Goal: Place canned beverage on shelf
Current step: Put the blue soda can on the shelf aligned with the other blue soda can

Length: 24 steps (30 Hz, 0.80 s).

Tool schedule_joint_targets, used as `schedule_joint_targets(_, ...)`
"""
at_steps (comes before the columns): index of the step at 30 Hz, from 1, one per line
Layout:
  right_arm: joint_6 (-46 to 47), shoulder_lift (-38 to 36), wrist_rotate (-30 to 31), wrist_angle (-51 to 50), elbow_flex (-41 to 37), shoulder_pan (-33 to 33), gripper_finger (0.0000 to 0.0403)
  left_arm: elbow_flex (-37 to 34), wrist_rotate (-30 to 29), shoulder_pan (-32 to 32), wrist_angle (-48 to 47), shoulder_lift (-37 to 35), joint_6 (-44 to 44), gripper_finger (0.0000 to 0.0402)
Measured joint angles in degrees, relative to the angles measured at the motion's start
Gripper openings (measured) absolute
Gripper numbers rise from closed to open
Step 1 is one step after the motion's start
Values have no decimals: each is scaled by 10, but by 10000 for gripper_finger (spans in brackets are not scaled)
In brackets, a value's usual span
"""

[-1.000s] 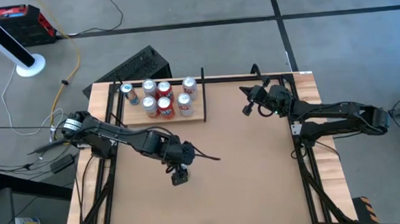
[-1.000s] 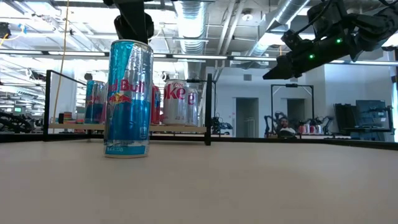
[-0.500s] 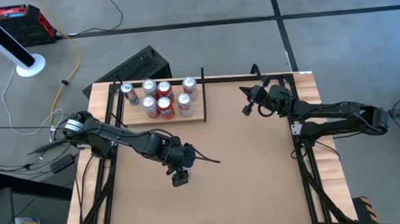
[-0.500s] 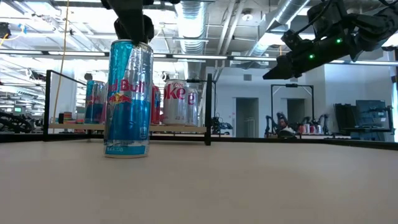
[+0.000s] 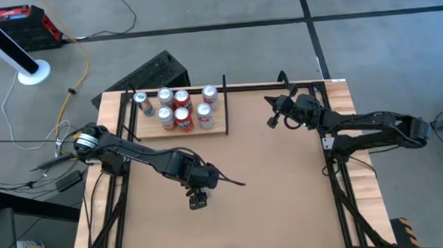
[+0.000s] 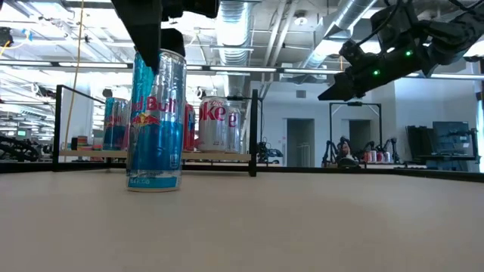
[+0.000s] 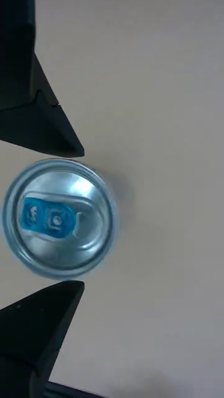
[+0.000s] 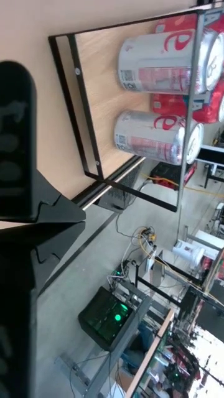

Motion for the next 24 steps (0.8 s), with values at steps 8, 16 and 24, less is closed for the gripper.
schedule_joint_targets(8,-2,0,0,12,0,1,21,0,-2,4,0,0,0,322)
schedule_joint_targets(16,-3,0,0,11,0,1,21,0,9,4,0,0,2,297)
schedule_joint_targets(24,-2,0,0,11,0,1,21,4,12,7,-3,0,11,223)
